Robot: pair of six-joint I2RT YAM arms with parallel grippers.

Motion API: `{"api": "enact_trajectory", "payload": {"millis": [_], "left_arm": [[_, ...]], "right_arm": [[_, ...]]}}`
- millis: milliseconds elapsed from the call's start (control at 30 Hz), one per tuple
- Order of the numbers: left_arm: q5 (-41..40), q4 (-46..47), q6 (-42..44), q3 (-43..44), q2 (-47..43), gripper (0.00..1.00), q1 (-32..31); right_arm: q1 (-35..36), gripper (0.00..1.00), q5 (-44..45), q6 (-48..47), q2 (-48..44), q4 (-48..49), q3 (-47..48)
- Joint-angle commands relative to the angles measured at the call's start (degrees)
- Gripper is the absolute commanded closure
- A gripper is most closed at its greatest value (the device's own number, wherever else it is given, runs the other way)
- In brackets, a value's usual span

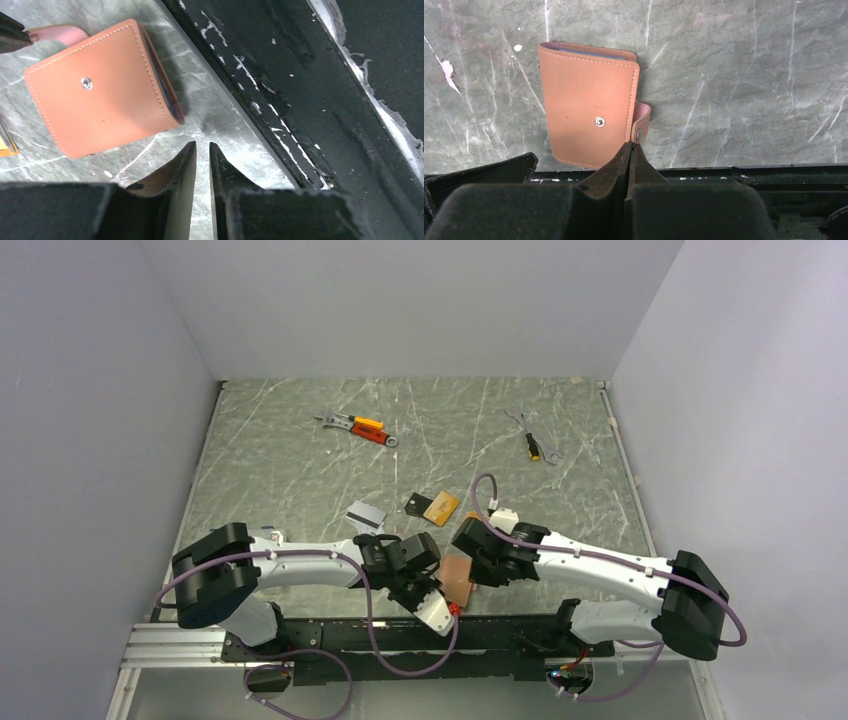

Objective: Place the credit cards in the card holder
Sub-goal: Close the card holder at the center of the board.

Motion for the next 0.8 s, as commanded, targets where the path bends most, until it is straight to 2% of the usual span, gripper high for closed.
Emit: {"api": "enact_trajectory", "payload": {"millis": [0,333,767], "left_arm": [[-0.6,2.0,1.4,2.6,0.8,0.78,-0.5],[-0.3,1.7,2.1,4.1,-0.2,0.79,-0.5],[0.6,2.8,2.1,4.1,1.8,0.79,-0.5]], "right_arm": [[-0.7,1.0,1.3,-1.3,0.3,-1.4,2.5],[-4.0,1.0,-6.6,-8.7,3.0,6.8,2.8],[-10.7,1.0,-18.0,-12.5,4.9,13.9,-1.2]]}}
